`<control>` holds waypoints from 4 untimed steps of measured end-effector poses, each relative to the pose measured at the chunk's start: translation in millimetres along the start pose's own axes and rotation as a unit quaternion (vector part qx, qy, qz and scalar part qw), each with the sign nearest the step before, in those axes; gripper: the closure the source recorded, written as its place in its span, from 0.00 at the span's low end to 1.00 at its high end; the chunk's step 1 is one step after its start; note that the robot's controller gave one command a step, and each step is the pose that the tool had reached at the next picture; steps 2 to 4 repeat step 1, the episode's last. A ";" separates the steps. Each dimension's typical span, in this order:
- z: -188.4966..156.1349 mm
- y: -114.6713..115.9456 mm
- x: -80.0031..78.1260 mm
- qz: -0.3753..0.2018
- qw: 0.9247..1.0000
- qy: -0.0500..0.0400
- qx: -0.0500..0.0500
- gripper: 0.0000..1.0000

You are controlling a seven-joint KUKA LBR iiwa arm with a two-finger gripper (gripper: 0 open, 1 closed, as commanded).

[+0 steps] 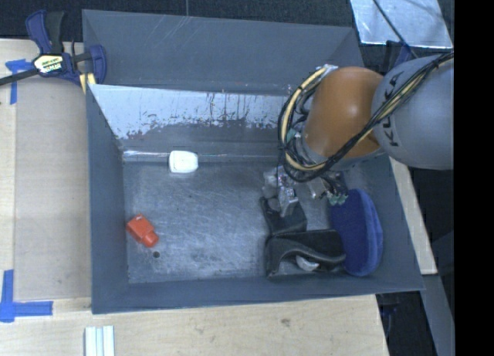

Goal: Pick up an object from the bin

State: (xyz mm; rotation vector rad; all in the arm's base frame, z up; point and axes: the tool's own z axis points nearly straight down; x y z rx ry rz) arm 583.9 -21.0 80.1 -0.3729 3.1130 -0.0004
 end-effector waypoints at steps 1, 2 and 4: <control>-162.5 35.4 5.6 0.009 1.000 -0.003 0.001 1.00; -162.5 35.4 5.6 0.009 1.000 -0.003 0.001 1.00; -162.5 35.4 5.6 0.009 1.000 -0.003 0.001 1.00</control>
Offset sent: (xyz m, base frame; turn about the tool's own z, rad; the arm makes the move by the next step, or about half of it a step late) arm -0.0173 0.0326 0.1568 0.0191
